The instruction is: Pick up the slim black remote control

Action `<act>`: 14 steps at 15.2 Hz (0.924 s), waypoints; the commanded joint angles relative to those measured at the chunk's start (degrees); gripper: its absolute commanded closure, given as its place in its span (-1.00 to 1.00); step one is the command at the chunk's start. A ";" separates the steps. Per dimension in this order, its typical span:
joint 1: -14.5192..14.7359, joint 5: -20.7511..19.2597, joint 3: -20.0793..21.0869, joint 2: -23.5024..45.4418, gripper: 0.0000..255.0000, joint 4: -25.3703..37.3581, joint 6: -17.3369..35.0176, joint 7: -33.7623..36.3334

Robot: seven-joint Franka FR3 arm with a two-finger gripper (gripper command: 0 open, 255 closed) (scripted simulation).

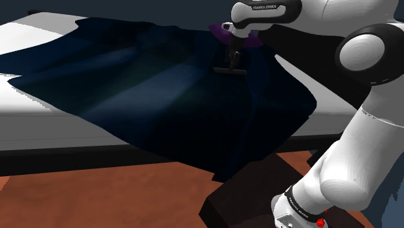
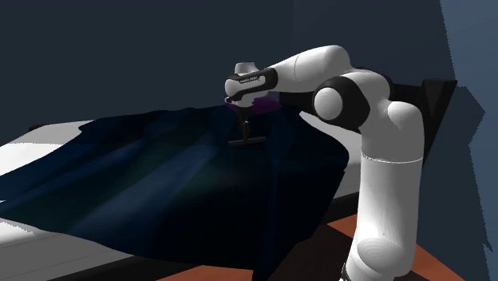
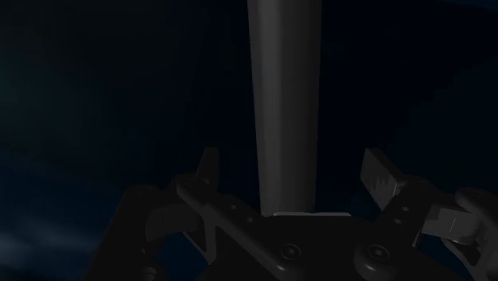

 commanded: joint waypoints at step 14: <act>0.02 0.17 0.07 0.35 1.00 -2.32 2.69 -0.16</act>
